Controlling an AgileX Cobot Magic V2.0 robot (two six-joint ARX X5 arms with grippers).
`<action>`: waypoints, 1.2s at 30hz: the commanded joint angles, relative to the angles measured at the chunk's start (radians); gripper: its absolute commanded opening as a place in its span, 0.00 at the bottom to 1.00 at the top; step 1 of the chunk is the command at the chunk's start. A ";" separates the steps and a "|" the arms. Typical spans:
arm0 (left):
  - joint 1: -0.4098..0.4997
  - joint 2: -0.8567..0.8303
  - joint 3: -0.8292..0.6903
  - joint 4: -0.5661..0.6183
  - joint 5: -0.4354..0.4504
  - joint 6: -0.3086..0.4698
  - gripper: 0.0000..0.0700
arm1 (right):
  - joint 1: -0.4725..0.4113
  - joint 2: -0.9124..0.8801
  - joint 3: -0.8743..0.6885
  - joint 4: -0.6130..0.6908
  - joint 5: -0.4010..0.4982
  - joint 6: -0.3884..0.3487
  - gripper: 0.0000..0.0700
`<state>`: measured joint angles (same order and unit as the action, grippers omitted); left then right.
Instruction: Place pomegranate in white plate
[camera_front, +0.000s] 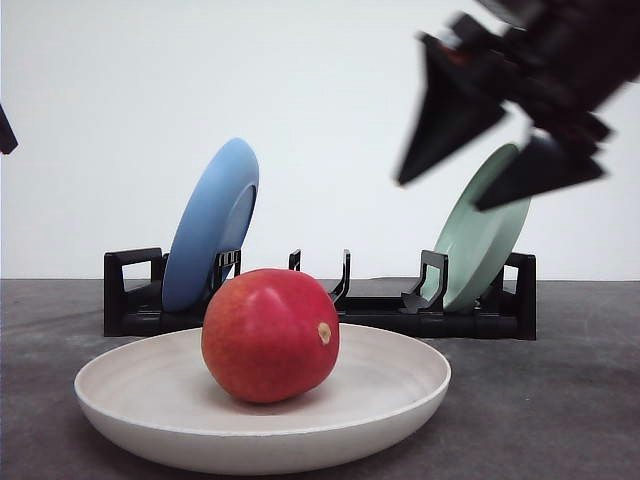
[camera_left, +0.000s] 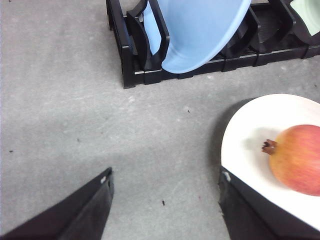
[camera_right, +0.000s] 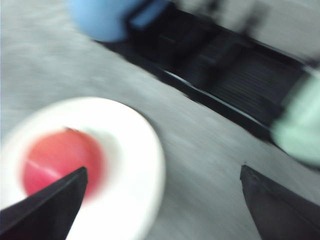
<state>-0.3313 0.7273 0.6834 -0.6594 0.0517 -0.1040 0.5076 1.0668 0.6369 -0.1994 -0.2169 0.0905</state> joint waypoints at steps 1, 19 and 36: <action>-0.002 0.008 0.011 0.009 0.001 0.006 0.56 | -0.031 -0.027 -0.025 0.003 -0.004 0.015 0.88; -0.002 0.004 0.011 -0.008 0.001 0.009 0.11 | -0.204 -0.128 -0.113 -0.031 0.035 -0.001 0.13; -0.002 0.002 0.011 -0.019 0.001 0.007 0.02 | -0.204 -0.128 -0.113 -0.009 0.034 -0.001 0.04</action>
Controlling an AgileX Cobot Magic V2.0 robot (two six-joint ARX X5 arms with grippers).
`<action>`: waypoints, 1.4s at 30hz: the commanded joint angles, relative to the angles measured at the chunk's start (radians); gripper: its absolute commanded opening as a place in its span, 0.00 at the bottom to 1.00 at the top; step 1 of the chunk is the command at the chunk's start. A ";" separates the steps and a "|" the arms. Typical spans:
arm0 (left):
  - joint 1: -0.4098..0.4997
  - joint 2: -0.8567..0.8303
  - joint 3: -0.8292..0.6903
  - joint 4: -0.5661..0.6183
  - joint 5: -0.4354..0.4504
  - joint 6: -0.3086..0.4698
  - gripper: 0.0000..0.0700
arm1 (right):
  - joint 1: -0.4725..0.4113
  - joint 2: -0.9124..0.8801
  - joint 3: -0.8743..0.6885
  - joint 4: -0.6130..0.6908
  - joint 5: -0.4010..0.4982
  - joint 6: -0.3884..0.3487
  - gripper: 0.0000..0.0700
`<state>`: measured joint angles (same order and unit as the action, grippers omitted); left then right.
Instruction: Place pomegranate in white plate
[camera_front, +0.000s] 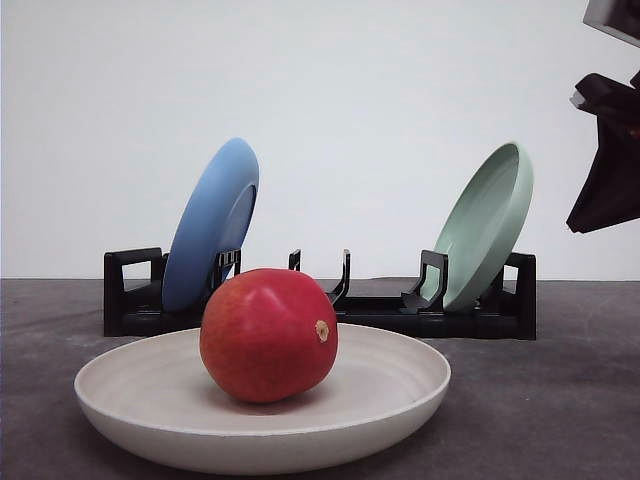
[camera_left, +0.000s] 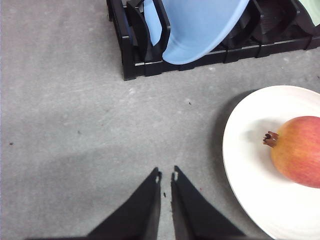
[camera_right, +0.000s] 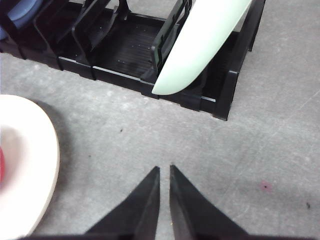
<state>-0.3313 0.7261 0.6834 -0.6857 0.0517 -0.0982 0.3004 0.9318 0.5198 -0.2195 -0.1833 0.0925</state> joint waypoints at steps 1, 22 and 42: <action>-0.002 0.006 0.011 0.006 0.001 0.002 0.02 | 0.003 0.007 0.004 0.011 0.001 -0.003 0.04; 0.233 -0.495 -0.472 0.446 0.001 0.034 0.02 | 0.003 0.007 0.004 0.011 0.001 -0.003 0.04; 0.305 -0.724 -0.671 0.500 0.001 0.071 0.02 | 0.003 0.007 0.004 0.011 0.000 -0.003 0.04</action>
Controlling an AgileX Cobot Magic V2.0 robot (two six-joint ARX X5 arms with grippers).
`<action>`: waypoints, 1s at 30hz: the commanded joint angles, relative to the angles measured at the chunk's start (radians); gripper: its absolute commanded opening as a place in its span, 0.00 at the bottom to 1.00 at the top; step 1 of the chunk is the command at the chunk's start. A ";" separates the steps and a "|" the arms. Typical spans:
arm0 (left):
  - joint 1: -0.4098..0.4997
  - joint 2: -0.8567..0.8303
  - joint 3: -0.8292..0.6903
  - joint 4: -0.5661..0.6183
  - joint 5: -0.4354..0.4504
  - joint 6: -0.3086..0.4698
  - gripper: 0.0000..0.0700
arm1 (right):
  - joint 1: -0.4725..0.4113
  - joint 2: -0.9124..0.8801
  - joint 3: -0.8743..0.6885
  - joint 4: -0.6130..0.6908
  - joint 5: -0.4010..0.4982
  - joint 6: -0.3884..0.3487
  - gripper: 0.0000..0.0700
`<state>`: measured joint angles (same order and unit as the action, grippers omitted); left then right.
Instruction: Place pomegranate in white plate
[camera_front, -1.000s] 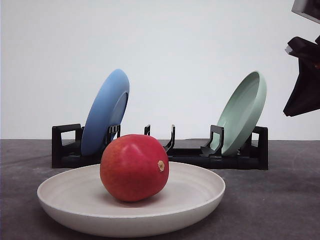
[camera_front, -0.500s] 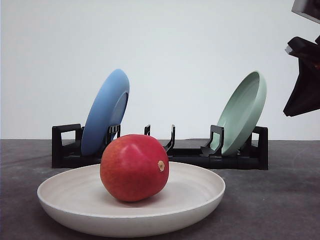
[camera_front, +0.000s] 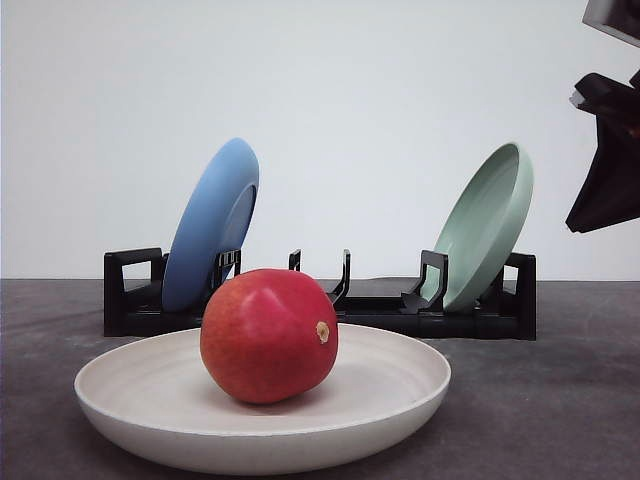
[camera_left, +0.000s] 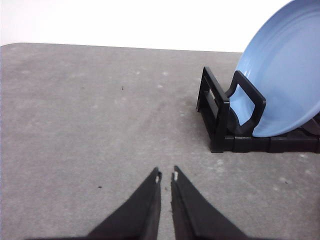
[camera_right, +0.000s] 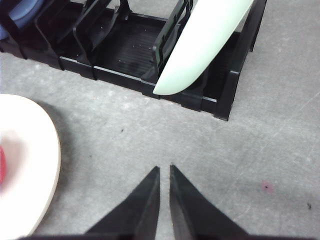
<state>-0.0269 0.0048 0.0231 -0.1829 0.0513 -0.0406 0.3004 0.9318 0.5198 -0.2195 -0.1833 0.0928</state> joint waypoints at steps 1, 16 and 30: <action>0.000 -0.002 -0.011 -0.002 0.001 0.013 0.02 | 0.003 0.007 0.004 0.011 0.001 -0.003 0.04; 0.000 -0.001 -0.011 -0.003 0.001 0.013 0.02 | 0.003 0.007 0.004 0.011 0.001 -0.003 0.04; 0.000 -0.001 -0.011 -0.003 0.001 0.013 0.02 | -0.035 -0.179 -0.008 -0.042 0.114 -0.107 0.04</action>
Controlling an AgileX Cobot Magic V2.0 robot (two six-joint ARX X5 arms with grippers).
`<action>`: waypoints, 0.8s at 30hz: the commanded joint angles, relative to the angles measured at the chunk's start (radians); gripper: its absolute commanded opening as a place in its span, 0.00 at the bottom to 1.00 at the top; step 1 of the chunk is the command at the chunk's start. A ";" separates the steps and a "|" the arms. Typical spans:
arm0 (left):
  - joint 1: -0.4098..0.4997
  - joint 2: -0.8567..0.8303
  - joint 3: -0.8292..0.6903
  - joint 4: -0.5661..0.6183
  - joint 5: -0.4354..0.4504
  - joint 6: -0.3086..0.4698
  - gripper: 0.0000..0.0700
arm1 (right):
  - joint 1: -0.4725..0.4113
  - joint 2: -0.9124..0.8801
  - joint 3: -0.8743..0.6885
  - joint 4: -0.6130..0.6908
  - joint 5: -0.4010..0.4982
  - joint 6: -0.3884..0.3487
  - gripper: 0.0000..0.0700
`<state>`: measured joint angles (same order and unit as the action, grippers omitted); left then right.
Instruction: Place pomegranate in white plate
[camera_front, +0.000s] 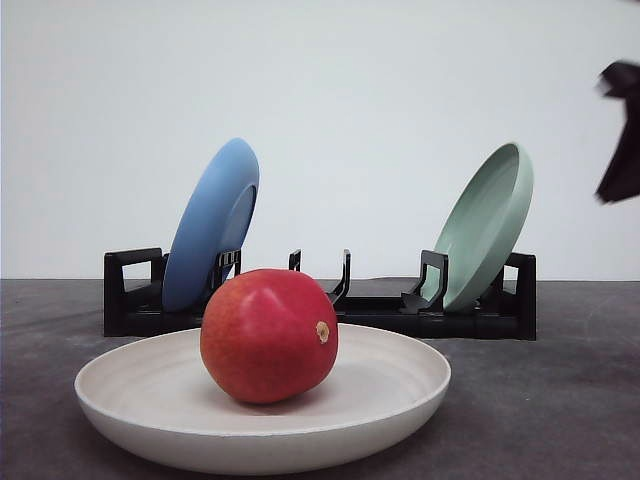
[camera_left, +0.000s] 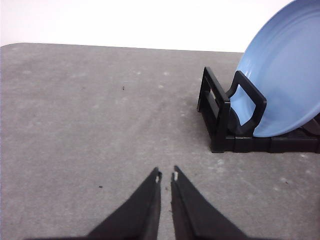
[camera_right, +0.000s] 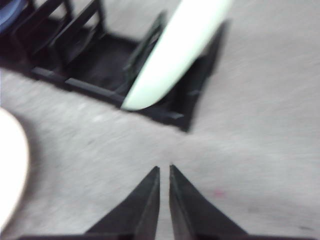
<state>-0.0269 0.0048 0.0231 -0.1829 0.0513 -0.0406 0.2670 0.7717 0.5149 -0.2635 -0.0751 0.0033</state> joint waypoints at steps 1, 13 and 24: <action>0.000 -0.001 -0.011 -0.003 0.001 0.013 0.02 | -0.012 -0.050 -0.013 0.002 0.005 -0.017 0.04; 0.000 -0.001 -0.011 -0.003 0.001 0.013 0.02 | -0.150 -0.457 -0.246 0.032 0.006 -0.012 0.04; 0.000 -0.001 -0.011 -0.003 0.001 0.013 0.02 | -0.222 -0.737 -0.430 0.056 0.008 0.013 0.04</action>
<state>-0.0269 0.0048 0.0231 -0.1832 0.0513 -0.0406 0.0484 0.0477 0.0949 -0.2200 -0.0732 0.0044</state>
